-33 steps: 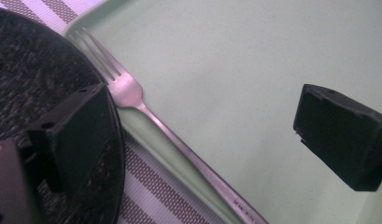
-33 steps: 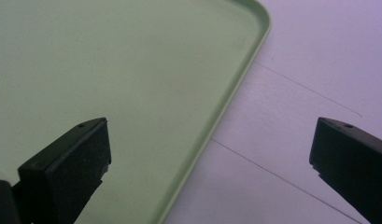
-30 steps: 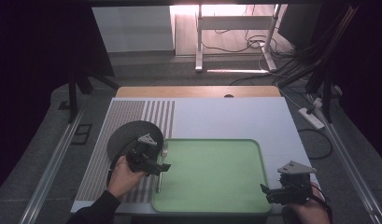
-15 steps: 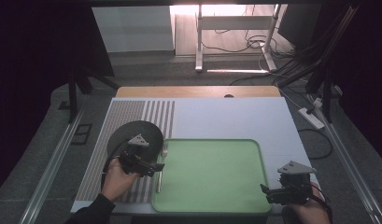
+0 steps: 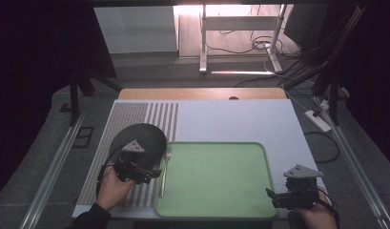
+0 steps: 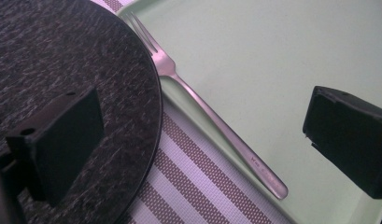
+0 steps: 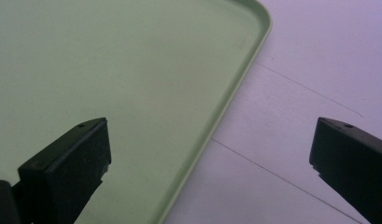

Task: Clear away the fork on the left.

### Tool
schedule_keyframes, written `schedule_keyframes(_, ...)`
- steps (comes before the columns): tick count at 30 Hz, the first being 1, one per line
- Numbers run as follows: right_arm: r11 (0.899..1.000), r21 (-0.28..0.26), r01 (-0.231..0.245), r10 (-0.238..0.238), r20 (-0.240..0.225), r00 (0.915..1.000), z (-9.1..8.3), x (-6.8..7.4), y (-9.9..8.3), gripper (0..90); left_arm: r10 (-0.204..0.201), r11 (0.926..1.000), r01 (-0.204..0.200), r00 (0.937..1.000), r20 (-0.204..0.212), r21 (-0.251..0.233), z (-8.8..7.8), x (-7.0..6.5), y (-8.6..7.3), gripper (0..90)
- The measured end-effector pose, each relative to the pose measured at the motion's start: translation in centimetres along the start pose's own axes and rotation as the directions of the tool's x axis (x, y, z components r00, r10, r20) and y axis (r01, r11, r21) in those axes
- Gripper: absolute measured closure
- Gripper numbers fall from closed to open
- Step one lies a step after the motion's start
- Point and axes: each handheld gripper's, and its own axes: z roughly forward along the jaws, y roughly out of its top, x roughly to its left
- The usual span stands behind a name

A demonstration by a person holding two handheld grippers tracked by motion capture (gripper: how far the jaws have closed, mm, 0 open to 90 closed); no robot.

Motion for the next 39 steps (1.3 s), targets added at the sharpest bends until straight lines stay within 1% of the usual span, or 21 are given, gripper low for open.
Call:
schedule_keyframes(3, 1.0, 0.0, 0.0, 0.0, 0.001, 1.0, 0.0, 0.0, 0.0, 0.0, 0.002, 1.0, -0.002, 0.9999, -0.01, -0.005, -0.2, 0.0, -0.3, 0.0)
schedule_keyframes(7, 1.0, 0.0, 0.0, 0.0, 0.0, 1.0, 0.0, 0.0, 0.0, 0.0, -0.01, 0.9999, 0.01, 0.9998, -0.015, 0.0, -0.4, 0.2, -0.7, 0.0)
schedule_keyframes(13, 1.0, 0.001, 0.0, 0.0, 0.0, 1.0, 0.0, 0.0, 0.0, 0.0, -0.034, 0.9993, 0.034, 0.9993, -0.018, -0.017, -1.0, 0.5, -1.4, 0.0)
schedule_keyframes(20, 1.0, 0.0, -0.001, 0.001, 0.001, 1.0, 0.0, 0.0, 0.0, 0.0, -0.038, 0.999, 0.037, 0.9987, -0.034, -0.024, -1.8, 0.6, -2.2, 0.0)
schedule_keyframes(26, 1.0, 0.0, -0.003, 0.003, 0.001, 1.0, 0.0, 0.0, 0.0, 0.0, -0.054, 0.9982, 0.053, 0.9976, -0.042, -0.029, -2.3, 0.7, -2.9, 0.0)
schedule_keyframes(39, 1.0, 0.002, -0.003, 0.003, 0.003, 1.0, 0.0, 0.0, 0.0, 0.0, -0.086, 0.9957, 0.085, 0.9954, -0.041, -0.038, -3.3, 0.8, -4.5, 0.0)
